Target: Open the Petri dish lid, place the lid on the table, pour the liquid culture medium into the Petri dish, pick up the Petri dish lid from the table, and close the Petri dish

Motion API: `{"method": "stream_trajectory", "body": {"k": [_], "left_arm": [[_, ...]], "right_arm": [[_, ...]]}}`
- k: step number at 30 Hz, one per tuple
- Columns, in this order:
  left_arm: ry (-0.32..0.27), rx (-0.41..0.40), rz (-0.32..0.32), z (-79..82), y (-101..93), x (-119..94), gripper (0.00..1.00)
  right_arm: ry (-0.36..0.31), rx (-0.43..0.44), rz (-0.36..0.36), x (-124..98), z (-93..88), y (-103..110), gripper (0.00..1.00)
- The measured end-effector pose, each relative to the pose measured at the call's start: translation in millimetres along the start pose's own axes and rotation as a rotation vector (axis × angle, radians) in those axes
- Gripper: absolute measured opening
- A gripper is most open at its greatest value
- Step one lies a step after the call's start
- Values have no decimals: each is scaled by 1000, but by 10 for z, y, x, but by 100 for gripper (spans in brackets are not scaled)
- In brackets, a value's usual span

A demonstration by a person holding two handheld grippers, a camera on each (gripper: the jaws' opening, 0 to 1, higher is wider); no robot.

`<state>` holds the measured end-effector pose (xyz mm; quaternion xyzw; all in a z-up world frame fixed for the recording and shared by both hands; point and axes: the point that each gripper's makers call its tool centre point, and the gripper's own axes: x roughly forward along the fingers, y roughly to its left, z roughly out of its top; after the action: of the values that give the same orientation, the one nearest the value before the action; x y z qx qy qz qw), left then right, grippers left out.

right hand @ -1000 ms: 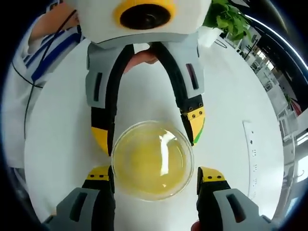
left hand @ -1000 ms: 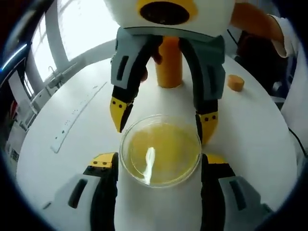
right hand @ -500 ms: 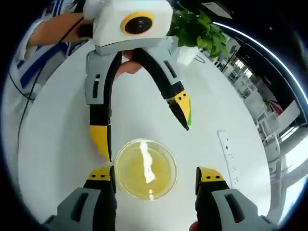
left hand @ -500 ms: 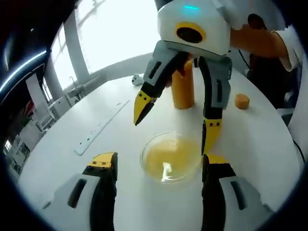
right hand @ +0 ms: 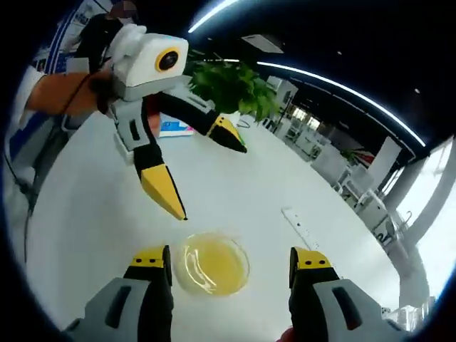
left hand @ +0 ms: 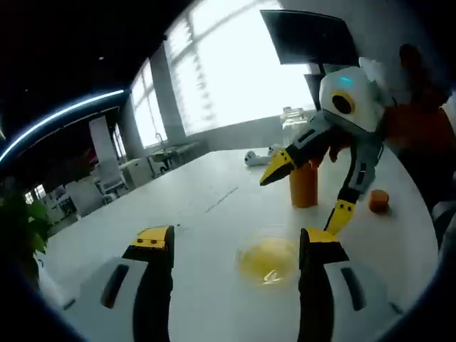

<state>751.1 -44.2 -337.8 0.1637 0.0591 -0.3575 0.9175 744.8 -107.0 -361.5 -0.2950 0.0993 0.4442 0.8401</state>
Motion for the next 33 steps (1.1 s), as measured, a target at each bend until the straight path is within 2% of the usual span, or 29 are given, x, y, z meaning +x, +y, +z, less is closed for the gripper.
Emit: {"method": "stream_trajectory", "body": {"k": [1, 3, 6, 9, 13, 16, 17, 19, 22, 28, 30, 31, 33], "left_arm": [[-18, 0, 16, 62, -60, -52, 63], [-23, -8, 51, 94, -60, -119, 62], [-78, -49, 111, 194, -23, -248, 62], [-121, -57, 183, 288, 36, -408, 61], [-169, -68, 292, 378, 139, -673, 60], [-267, -86, 366, 513, 205, -918, 57], [-284, -94, 375, 540, 168, -990, 57], [-289, -81, 401, 530, 168, -1103, 57], [-298, -97, 445, 476, 197, -1257, 57], [-291, -103, 520, 322, 174, -1518, 57], [-291, -107, 531, 291, 148, -1587, 57], [-296, -119, 542, 259, 203, -1602, 57], [-300, -129, 551, 220, 167, -1666, 56]], "right_arm": [[-33, 17, -20, -43, 66, -12, 61], [-92, 42, -41, -131, 181, -4, 60], [-190, 133, -153, -300, 338, -156, 60], [-338, 230, -304, -645, 513, -357, 58], [-474, 324, -420, -1097, 623, -485, 57], [-506, 339, -502, -1379, 592, -520, 57], [-499, 327, -528, -1462, 556, -533, 57], [-502, 342, -580, -1608, 464, -602, 57], [-520, 366, -615, -1817, 372, -623, 57], [-504, 366, -683, -2079, 138, -635, 58], [-509, 385, -711, -2154, 15, -689, 58], [-508, 372, -730, -2193, -37, -700, 58], [-498, 370, -764, -2272, -130, -656, 58]]}}
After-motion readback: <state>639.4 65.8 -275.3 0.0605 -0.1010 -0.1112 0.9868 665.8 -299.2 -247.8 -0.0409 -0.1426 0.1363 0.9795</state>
